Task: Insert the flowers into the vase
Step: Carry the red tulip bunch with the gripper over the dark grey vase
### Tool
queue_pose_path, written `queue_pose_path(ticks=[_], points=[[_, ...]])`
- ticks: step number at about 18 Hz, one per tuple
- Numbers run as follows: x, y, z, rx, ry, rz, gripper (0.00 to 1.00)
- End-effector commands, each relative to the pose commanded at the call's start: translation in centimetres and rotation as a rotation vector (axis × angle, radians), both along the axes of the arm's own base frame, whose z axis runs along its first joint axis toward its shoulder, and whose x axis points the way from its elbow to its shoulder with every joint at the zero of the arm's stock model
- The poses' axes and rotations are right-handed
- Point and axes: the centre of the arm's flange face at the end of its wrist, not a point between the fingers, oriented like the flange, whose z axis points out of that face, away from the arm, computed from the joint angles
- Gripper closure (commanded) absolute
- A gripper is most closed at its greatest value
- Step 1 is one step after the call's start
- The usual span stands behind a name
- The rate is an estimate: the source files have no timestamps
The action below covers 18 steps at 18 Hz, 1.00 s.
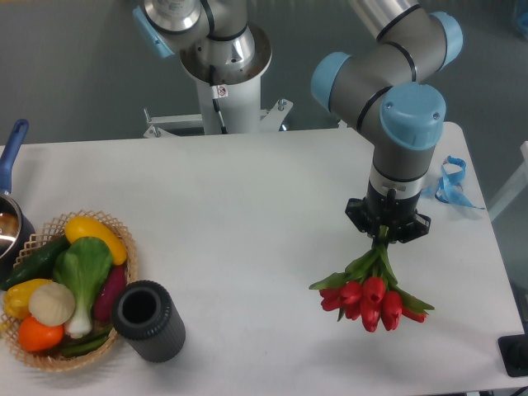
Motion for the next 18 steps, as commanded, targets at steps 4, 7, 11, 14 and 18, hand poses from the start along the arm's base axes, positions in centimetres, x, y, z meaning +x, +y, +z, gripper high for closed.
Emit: queue_pose_path(ticks=[4,7,11,14,18], points=[[1.5,1.6,2.6,0.065,0.023,-0.024,1.0],[2.5,4.5,8.3,0.308,-0.003,0.02,1.0],[7.2,9.9,13.3,0.7,-0.062,-0.042,1.0],[9.7,11.9,14.0,0.894,-0.244,-0.158,1.0],[13.0,15.2,13.1,1.054,-0.392,-0.325,1.0]])
